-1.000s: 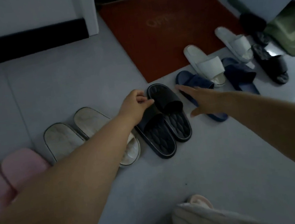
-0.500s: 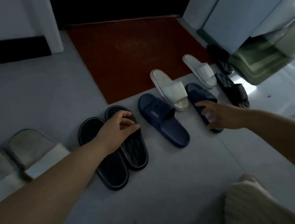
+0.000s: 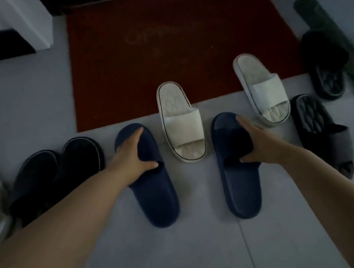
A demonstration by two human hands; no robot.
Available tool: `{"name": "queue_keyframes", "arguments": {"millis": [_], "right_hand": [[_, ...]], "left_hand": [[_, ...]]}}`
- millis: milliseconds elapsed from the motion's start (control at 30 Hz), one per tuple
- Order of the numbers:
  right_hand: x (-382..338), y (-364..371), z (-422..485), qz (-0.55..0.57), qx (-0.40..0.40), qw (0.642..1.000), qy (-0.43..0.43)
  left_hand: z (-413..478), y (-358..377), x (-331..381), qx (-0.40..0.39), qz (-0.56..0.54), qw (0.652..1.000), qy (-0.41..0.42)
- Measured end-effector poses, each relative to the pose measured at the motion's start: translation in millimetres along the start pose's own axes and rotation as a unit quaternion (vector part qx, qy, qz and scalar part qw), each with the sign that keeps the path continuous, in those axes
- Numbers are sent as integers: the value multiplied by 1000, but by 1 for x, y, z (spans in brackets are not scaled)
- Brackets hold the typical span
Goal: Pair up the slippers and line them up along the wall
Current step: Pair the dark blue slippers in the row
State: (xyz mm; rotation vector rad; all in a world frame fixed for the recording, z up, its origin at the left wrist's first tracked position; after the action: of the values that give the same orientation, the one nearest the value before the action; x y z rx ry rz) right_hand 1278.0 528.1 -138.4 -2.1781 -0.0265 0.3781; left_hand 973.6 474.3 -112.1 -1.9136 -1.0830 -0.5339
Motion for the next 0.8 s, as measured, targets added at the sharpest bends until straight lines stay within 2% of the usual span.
{"name": "queue_keyframes", "arguments": {"millis": [100, 167, 400, 700, 800], "right_hand": [[3, 6, 3, 15, -4, 1000, -7], [3, 5, 6, 7, -1, 1000, -3], [2, 10, 12, -77, 5, 997, -7], [-16, -12, -42, -45, 59, 996, 53], [-39, -30, -72, -63, 81, 994, 33]], "left_hand": [[-6, -2, 6, 17, -98, 995, -6], [-10, -4, 8, 3, -102, 995, 11], [3, -16, -20, -47, 84, 995, 19], [32, -5, -33, -130, 181, 975, 5], [35, -13, -27, -145, 178, 973, 17]]}}
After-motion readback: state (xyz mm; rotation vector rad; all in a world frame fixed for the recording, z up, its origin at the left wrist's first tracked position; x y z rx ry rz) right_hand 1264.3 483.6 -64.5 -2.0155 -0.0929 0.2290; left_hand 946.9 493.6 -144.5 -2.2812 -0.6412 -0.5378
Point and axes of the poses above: each hand's wrist, its own z-axis towards the middle knuckle, its own y-axis out of the palm, x = y × z, the point moved 9 cm from there along z, towards the middle knuckle, and after that the axes turned 13 degrees about -z, right-handed, at the moved point
